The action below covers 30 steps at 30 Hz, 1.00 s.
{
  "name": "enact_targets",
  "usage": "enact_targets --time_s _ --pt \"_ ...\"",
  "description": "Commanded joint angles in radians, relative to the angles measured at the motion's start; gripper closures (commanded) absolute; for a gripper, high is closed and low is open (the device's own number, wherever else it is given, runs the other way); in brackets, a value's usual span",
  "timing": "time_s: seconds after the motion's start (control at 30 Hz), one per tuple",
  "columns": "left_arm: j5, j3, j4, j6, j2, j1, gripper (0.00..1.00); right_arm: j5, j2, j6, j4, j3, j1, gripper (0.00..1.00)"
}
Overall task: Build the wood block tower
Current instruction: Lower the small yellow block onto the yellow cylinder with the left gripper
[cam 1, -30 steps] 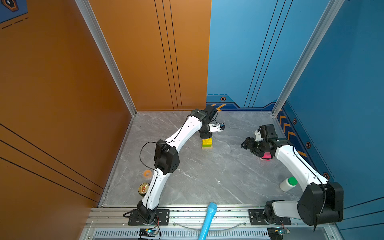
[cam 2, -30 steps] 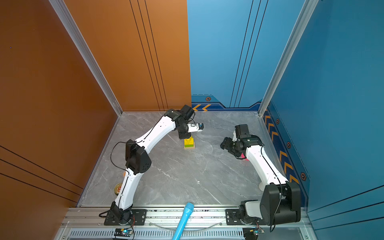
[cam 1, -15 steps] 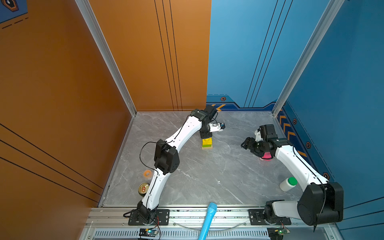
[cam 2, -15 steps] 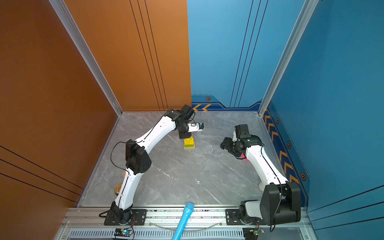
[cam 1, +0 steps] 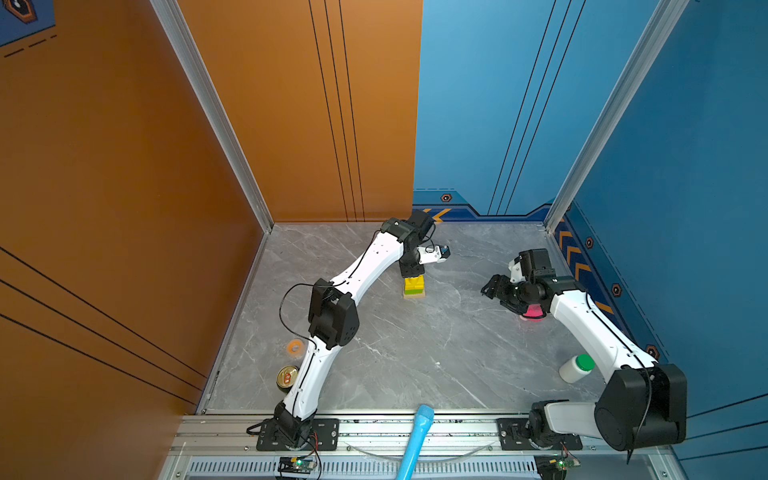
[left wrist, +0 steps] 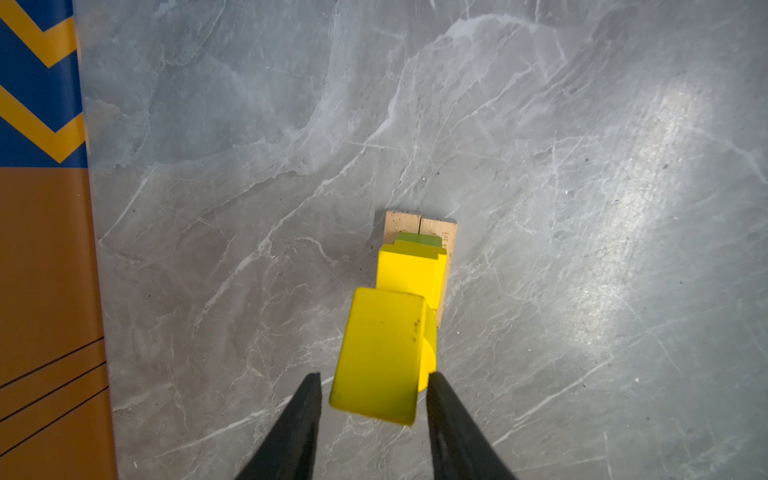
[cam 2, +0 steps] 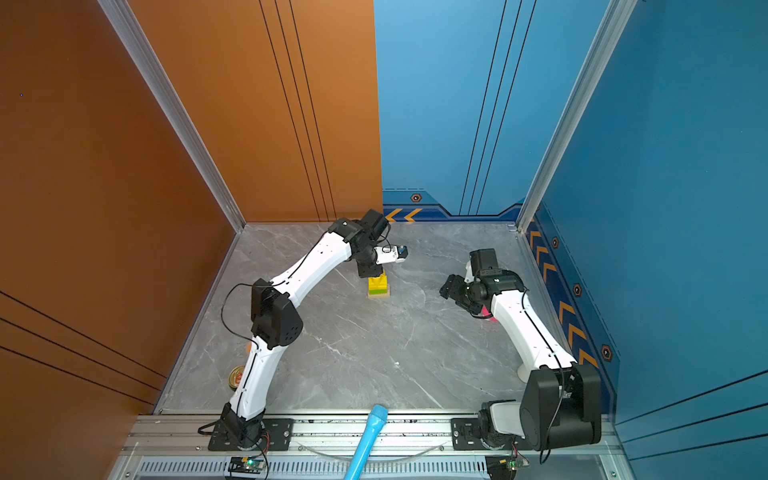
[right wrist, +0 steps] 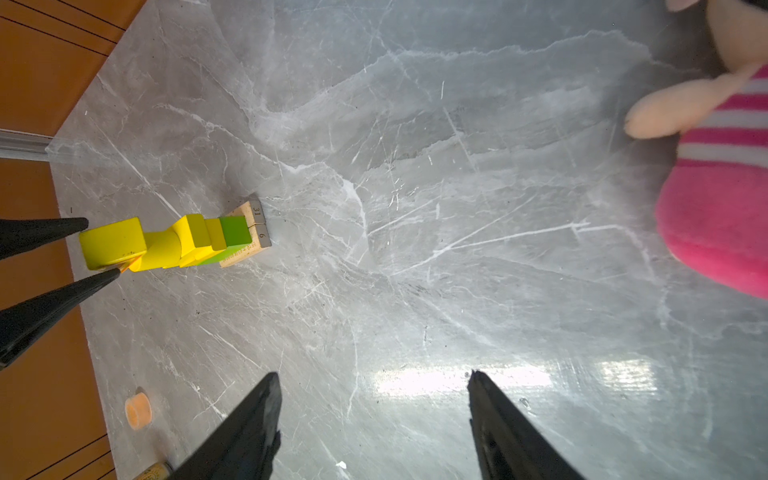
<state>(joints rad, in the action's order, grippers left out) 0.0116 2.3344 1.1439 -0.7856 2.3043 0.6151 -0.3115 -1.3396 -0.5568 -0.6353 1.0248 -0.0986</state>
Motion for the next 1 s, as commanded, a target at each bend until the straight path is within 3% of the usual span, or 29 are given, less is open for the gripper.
enact_targets --time_s 0.0,0.97 --pt "0.013 0.016 0.007 0.003 0.013 -0.003 0.55 -0.006 -0.010 0.011 -0.001 -0.003 0.005 0.28" --pt "0.000 -0.015 0.020 0.011 -0.014 0.010 0.56 -0.010 0.000 0.011 0.002 -0.010 0.002 0.28"
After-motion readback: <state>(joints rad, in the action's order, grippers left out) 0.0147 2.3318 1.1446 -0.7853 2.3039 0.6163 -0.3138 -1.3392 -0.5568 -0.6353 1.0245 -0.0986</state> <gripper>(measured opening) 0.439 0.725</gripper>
